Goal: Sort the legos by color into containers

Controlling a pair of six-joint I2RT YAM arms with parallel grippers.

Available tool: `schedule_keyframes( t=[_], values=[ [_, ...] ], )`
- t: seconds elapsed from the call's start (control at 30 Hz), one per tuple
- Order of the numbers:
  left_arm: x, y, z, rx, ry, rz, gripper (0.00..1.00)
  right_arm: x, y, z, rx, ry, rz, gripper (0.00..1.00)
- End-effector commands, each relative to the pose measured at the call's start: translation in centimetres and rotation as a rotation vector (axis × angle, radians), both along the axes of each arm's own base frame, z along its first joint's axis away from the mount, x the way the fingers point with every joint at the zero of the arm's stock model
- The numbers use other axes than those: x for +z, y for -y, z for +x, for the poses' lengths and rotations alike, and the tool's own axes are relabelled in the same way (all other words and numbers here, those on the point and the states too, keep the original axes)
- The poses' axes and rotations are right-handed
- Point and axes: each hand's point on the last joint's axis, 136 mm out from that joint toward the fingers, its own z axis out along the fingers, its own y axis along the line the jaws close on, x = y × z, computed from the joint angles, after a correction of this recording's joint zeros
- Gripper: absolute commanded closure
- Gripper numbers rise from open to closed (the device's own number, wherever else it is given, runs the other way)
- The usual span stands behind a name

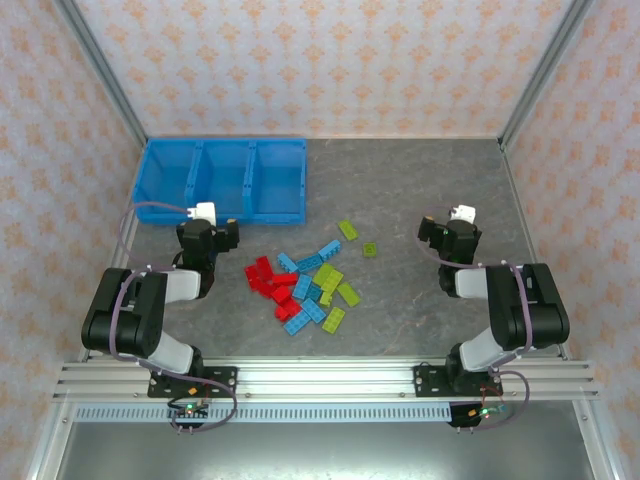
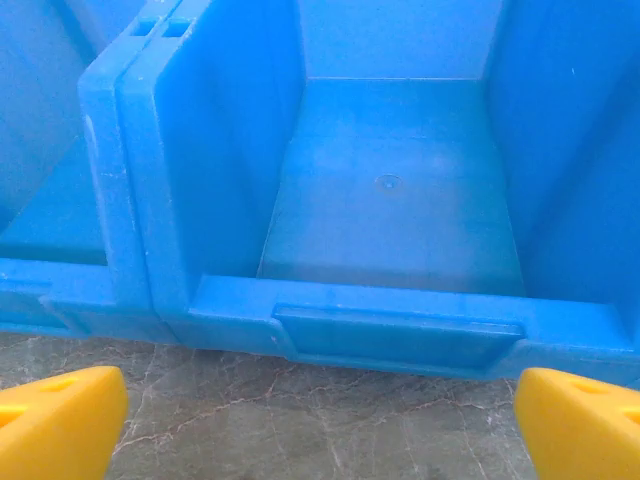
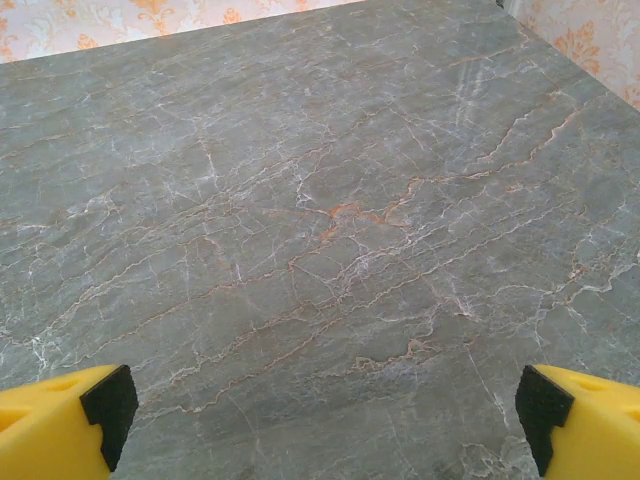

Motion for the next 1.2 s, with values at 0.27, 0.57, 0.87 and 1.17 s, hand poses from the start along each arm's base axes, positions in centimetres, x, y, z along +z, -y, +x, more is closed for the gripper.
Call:
schedule_keyframes(
  t=[0.27,0.57,0.87,1.17],
  values=[
    [1.1,0.1,0.5,0.004,0.045,-0.005,0.0,0.9,0.0,0.5,0.008,0.022,-0.003,0.01],
    [1.1,0.1,0.5,0.003,0.045,-0.006,0.0,1.4,-0.1,0.5,0.013,0.034,-0.006,0.01],
    [1.2,0.1,0.4,0.005,0.049,-0.004,0.0,9.9,0.1,-4.5,-0.197,-0.05,0.324,0.0],
    [8.3,1.5,-2.6,0.041,-0.011,-0.048,0.0,10.3,-11.8,-10.6,0.223,-0.474,0.56,0.01]
  ],
)
